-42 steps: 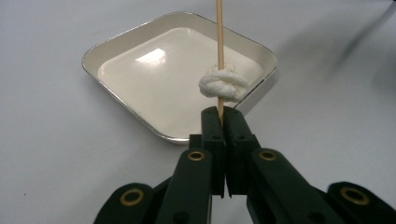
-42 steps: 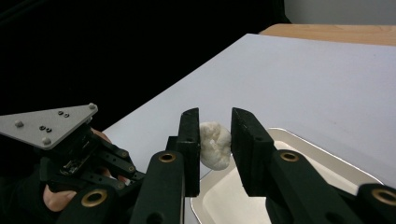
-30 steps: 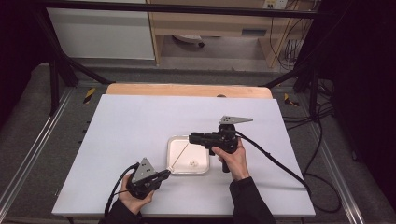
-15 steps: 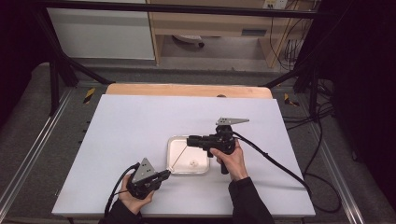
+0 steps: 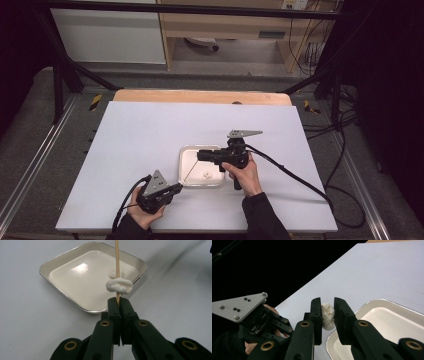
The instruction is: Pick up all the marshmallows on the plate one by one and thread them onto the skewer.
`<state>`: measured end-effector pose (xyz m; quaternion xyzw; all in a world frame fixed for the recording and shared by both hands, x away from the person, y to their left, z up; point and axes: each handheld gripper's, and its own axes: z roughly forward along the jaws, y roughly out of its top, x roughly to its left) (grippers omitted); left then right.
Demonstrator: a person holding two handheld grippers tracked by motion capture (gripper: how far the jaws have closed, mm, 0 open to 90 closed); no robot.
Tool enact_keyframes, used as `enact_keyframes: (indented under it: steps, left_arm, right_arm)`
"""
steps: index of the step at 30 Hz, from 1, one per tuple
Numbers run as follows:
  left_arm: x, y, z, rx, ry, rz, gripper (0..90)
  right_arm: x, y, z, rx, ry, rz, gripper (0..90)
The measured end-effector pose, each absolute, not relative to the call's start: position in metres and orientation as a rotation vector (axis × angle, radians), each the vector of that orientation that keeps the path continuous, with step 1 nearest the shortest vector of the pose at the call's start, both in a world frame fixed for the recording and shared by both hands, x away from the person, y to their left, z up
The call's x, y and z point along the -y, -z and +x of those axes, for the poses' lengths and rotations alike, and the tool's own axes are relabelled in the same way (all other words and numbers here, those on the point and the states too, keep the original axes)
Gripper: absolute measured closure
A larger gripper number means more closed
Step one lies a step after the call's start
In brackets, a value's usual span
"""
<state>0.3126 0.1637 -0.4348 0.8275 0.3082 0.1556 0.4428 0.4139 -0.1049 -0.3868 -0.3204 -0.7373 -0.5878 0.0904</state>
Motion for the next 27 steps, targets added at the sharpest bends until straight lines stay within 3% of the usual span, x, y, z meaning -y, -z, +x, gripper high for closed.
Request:
enact_keyframes:
  steps: [23,27]
  left_arm:
    - [-0.162,0.436,0.313,-0.778,-0.357,2.04,88.5]
    - [-0.16,0.433,0.313,-0.776,-0.366,2.028,88.5]
  right_arm:
    - [0.095,0.399,0.403,2.21,1.751,-0.939,79.3]
    - [0.087,0.413,0.401,2.225,1.671,-0.907,79.1]
